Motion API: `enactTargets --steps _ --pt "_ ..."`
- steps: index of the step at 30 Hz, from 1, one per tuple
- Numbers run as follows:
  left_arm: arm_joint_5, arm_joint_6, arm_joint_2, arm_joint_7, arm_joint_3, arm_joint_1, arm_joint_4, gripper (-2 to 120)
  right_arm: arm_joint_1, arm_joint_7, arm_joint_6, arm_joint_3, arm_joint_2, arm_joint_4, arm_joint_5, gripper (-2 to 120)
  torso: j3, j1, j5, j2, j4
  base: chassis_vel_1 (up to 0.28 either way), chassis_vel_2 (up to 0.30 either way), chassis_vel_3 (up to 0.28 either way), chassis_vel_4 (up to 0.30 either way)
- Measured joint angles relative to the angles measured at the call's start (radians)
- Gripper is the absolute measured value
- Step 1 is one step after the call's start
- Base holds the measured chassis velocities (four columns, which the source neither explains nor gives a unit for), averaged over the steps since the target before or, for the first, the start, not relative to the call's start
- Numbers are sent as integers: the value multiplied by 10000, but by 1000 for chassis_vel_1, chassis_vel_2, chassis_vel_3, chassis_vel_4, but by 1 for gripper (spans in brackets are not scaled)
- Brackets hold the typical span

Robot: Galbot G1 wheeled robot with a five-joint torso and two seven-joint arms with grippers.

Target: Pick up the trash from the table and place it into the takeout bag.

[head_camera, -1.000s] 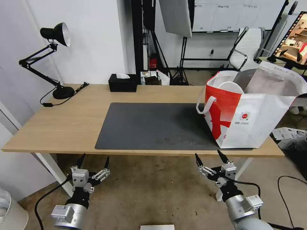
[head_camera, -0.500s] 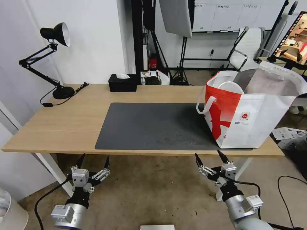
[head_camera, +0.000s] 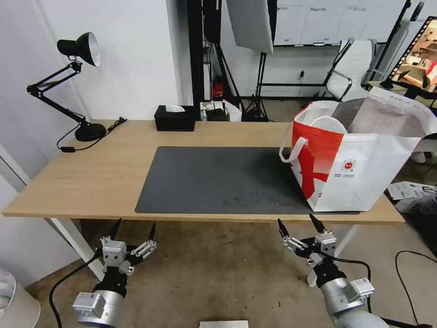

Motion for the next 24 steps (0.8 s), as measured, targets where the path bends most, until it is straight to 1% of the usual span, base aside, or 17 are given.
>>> enactTargets --steps 24 --pt "-1 -3 0 -3 0 0 0 100 0 0 0 0 0 0 0 100 0 0 0 0 0 0 0 0 0"
